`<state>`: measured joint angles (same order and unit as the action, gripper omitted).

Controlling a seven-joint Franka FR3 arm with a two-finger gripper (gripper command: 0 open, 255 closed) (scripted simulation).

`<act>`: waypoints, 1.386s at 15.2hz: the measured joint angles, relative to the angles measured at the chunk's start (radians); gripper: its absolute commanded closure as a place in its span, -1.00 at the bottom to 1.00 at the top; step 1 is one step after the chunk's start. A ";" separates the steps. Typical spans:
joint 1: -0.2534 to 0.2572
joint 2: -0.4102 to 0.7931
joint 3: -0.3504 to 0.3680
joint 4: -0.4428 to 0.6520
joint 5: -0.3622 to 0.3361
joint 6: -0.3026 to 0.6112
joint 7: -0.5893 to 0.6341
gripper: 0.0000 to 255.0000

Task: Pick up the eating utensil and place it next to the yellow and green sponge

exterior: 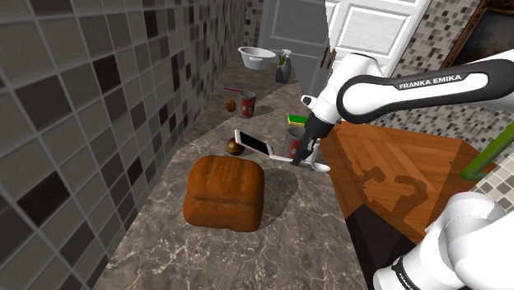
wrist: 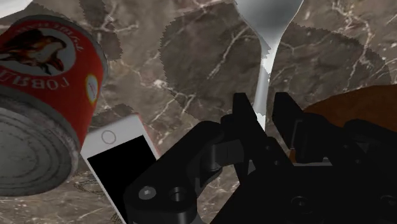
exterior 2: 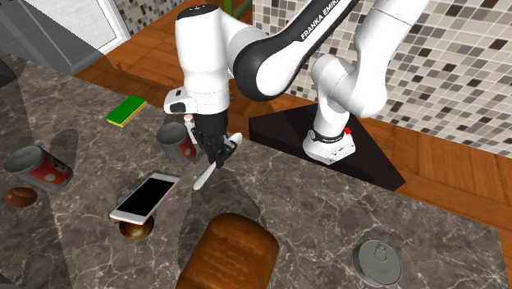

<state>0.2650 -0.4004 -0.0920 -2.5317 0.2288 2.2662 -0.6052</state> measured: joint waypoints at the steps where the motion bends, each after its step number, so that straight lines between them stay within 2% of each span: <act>1: -0.006 0.023 -0.015 0.019 -0.001 0.000 -0.021 1.00; 7: -0.037 0.196 -0.107 0.195 0.014 -0.030 -0.152 1.00; 12: -0.064 0.338 -0.162 0.400 0.055 -0.077 -0.260 1.00; 15: -0.098 0.441 -0.200 0.504 0.075 -0.139 -0.321 1.00; 21: -0.166 0.655 -0.230 0.759 0.143 -0.224 -0.418 1.00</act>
<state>0.0994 0.2544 -0.3217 -1.7728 0.3715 2.0422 -1.0228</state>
